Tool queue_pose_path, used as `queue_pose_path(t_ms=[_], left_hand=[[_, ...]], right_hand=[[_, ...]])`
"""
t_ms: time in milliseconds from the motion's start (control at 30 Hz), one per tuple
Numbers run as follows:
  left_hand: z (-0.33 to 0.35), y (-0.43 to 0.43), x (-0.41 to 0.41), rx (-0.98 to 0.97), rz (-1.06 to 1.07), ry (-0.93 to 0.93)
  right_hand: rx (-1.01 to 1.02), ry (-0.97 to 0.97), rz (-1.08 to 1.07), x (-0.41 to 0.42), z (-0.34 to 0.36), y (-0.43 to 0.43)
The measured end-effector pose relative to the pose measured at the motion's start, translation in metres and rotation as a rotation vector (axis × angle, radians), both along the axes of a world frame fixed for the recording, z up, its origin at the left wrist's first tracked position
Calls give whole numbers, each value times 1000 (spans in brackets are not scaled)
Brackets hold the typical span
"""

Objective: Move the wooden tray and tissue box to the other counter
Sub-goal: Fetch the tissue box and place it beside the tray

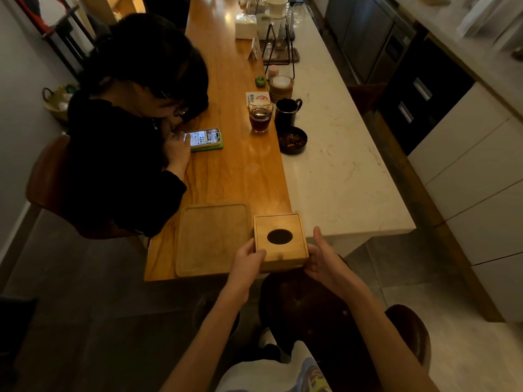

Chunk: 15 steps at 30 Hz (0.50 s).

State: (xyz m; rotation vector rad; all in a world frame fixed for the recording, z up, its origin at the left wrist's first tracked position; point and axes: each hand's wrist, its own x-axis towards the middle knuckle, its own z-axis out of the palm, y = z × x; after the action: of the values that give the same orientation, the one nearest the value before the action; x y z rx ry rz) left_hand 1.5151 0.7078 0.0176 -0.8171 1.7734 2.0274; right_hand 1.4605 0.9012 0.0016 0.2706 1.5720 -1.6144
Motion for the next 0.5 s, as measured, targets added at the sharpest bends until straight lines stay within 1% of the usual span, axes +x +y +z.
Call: queue_pose_path(t_ms=[133,167,200,233,300,333,367,400,433,500], left_hand=[[-1,-1,2,-93,-54,40],[-2,0,4,-155,-90,89],[-2,2,6,-256,-133,153],[-2,4,9,-397,-172,221],[-4,8,17,-754,-260,307],[-3,10,20,-919,-318,326],[-2,11,23,-1050,-378,329],[-3,12,26,-1150,-438,319],[-2,12,28,-1221,-491,298],[-5,11,29,-1306,-580,225]], right_hand=[[10,-3,27,-2,-2,4],[23,8,22,-1,-2,4],[67,57,10,2,-2,3],[149,158,4,5,0,1],[424,479,58,14,0,-1],[588,661,132,18,-3,-2],[744,832,229,20,-6,-2],[869,960,330,22,-8,-1],[964,1031,424,24,-8,-1],[1060,1046,546,26,-6,0]])
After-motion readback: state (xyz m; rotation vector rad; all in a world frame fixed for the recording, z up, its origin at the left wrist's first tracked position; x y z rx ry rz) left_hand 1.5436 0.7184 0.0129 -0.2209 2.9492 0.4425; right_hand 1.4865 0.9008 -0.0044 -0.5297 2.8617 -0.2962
